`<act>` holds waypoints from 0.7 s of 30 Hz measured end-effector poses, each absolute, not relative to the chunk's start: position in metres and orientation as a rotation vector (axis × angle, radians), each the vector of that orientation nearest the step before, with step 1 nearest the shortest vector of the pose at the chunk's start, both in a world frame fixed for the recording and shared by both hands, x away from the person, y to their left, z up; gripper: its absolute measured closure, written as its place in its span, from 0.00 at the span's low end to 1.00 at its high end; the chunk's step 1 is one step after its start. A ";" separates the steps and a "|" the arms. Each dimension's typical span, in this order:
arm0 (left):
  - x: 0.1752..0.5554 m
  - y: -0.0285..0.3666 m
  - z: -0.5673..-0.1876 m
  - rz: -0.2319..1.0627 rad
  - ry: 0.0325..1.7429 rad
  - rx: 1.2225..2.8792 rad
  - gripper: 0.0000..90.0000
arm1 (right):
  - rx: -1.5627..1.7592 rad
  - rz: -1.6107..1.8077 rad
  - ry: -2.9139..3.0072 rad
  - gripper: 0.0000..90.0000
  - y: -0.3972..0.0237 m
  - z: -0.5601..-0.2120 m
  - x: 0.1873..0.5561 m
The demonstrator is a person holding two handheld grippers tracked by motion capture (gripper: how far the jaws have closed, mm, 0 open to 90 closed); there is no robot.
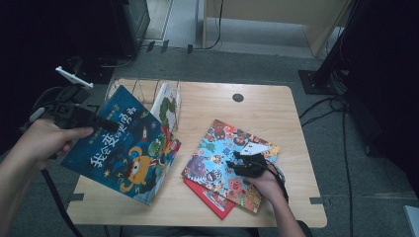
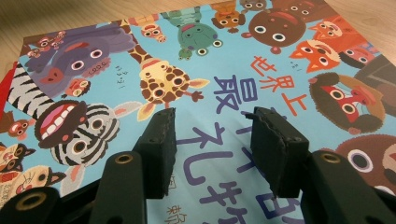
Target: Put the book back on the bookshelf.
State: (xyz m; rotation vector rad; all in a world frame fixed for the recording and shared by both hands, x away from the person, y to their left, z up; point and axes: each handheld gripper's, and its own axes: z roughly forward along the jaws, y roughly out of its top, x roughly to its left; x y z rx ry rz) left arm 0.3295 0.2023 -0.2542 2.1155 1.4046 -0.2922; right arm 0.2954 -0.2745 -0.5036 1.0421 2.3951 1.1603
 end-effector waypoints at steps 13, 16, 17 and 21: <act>0.316 0.263 -0.258 -0.278 1.551 2.036 0.92 | 1.066 1.176 2.394 0.56 -0.278 -0.503 0.300; 0.320 0.273 -0.258 -0.261 1.585 2.020 0.91 | 1.067 1.175 2.394 0.56 -0.278 -0.503 0.300; 0.323 0.276 -0.259 -0.258 1.599 2.012 0.91 | 1.067 1.176 2.393 0.56 -0.278 -0.503 0.300; 0.338 0.284 -0.260 -0.227 1.642 2.013 0.92 | 1.071 1.171 2.389 0.56 -0.278 -0.503 0.300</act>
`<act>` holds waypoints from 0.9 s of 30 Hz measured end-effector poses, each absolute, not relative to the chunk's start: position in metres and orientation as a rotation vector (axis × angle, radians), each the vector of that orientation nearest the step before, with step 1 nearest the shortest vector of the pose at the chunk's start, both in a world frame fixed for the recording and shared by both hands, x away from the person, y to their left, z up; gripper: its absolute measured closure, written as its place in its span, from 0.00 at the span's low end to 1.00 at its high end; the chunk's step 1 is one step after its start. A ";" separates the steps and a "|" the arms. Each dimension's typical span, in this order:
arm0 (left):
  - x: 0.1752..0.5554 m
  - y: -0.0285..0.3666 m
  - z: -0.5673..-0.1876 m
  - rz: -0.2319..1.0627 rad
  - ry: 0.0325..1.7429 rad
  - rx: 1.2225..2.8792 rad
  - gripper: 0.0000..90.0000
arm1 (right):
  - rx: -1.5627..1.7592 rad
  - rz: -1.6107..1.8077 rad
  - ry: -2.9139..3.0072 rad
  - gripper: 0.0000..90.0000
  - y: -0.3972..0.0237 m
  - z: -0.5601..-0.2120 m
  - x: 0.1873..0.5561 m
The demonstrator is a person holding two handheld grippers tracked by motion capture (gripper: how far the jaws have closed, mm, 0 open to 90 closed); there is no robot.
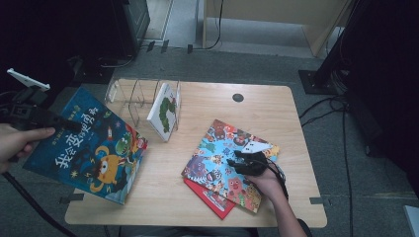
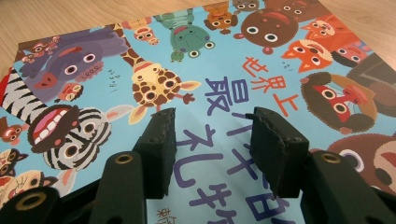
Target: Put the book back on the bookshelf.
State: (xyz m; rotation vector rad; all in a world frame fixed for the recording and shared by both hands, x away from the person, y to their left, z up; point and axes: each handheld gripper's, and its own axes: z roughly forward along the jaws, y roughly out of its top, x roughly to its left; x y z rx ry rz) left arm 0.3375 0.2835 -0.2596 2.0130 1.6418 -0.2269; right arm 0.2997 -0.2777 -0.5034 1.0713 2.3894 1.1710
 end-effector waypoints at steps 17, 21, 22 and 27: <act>0.384 0.303 -0.253 -0.129 1.771 1.986 0.92 | 1.061 1.163 2.386 0.55 -0.277 -0.504 0.299; 0.394 0.311 -0.255 -0.142 1.792 1.945 0.92 | 1.060 1.161 2.387 0.55 -0.277 -0.504 0.299; 0.396 0.312 -0.255 -0.142 1.793 1.939 0.92 | 1.058 1.160 2.387 0.55 -0.277 -0.504 0.299; 0.410 0.316 -0.256 -0.127 1.802 1.904 0.92 | 1.059 1.157 2.385 0.56 -0.277 -0.504 0.299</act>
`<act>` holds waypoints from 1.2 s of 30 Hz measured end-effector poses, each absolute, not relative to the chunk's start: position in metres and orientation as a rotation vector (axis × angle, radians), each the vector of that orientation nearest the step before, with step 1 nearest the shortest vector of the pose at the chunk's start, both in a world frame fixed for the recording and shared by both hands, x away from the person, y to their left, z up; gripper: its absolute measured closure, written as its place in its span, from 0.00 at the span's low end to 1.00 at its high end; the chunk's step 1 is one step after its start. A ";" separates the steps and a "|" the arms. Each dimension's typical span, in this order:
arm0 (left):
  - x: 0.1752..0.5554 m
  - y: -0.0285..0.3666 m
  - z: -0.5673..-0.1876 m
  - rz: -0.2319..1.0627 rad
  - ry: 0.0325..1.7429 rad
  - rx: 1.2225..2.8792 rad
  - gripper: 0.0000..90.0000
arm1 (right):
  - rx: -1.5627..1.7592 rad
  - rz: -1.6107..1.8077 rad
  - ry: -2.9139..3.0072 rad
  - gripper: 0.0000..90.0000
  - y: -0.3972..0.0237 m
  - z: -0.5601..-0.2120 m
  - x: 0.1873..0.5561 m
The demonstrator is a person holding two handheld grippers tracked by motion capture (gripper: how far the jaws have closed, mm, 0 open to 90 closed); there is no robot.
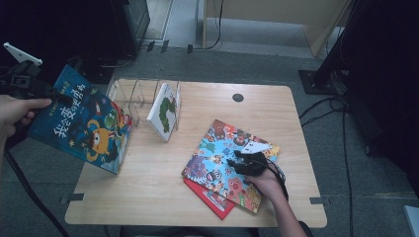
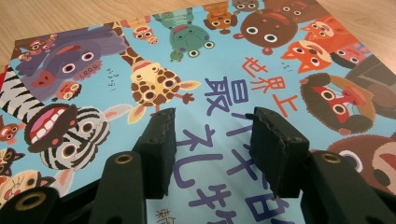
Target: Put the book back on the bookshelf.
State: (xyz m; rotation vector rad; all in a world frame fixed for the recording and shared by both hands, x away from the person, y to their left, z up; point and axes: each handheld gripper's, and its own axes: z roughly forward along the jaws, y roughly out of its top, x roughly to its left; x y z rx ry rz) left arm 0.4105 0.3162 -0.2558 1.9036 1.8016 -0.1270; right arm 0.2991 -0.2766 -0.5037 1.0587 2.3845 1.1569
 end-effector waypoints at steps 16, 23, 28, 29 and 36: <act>0.463 0.312 -0.256 -0.149 1.801 1.880 0.91 | 1.043 1.133 2.376 0.57 -0.275 -0.504 0.297; 0.480 0.310 -0.260 -0.160 1.769 1.887 0.91 | 1.044 1.130 2.373 0.57 -0.275 -0.504 0.297; 0.490 0.310 -0.265 -0.156 1.757 1.899 0.91 | 1.051 1.130 2.364 0.57 -0.275 -0.504 0.296; 0.491 0.310 -0.265 -0.153 1.758 1.889 0.91 | 1.054 1.129 2.361 0.57 -0.275 -0.504 0.296; 0.503 0.312 -0.269 -0.165 1.752 1.871 0.91 | 1.074 1.126 2.352 0.57 -0.276 -0.504 0.294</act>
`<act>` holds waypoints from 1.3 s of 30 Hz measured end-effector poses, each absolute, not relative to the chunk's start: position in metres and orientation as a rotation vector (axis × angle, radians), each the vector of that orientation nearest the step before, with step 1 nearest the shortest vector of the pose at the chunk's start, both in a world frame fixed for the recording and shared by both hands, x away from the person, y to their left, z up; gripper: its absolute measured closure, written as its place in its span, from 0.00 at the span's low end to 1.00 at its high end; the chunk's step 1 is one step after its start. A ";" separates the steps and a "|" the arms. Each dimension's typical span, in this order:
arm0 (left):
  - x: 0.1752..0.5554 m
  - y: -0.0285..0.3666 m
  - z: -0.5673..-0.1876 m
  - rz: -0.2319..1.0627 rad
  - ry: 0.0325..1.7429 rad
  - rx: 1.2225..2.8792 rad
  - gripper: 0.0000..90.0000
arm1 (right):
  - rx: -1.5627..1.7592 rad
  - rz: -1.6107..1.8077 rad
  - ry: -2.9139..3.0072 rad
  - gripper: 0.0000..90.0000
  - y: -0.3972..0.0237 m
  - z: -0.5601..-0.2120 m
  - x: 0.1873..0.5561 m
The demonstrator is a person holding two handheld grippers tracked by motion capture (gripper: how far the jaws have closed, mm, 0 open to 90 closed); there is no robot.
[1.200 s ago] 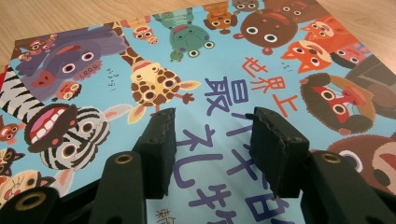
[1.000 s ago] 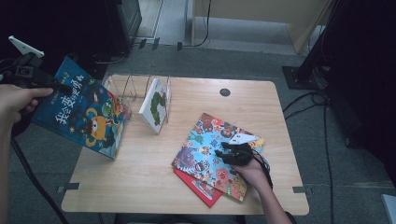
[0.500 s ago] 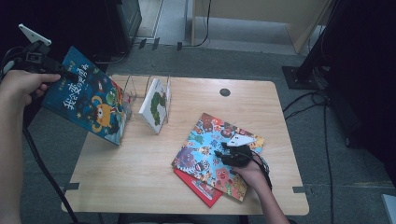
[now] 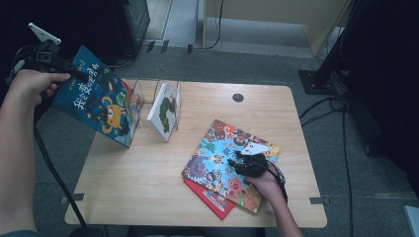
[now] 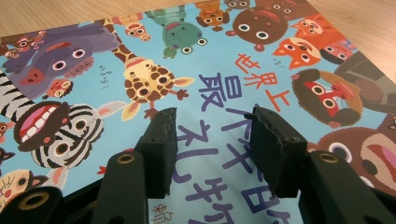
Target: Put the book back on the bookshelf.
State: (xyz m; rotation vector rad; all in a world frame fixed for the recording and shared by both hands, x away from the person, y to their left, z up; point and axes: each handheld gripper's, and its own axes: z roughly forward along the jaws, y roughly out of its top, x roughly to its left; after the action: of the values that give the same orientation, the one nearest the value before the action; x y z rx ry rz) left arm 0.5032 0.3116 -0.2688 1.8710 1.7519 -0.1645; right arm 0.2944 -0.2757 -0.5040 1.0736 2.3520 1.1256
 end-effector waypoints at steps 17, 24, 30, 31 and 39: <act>0.496 0.318 -0.273 -0.127 1.665 1.906 0.70 | 1.085 1.123 2.341 0.57 -0.276 -0.504 0.294; 0.473 0.329 -0.272 -0.140 1.702 1.880 0.63 | 1.179 1.190 2.332 0.60 -0.283 -0.503 0.297; 0.448 0.332 -0.269 -0.145 1.696 1.877 0.59 | 1.170 1.189 2.337 0.61 -0.285 -0.503 0.298; 0.443 0.332 -0.269 -0.135 1.685 1.873 0.59 | 1.177 1.187 2.336 0.61 -0.285 -0.503 0.298; 0.406 0.330 -0.284 -0.117 1.678 1.851 0.58 | 1.217 1.198 2.334 0.65 -0.291 -0.500 0.305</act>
State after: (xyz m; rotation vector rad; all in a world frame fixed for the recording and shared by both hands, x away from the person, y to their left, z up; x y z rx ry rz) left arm 0.4056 0.3302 -0.2839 1.8510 1.6782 -0.1170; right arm 0.3049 -0.2911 -0.5002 1.2170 2.3335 1.1978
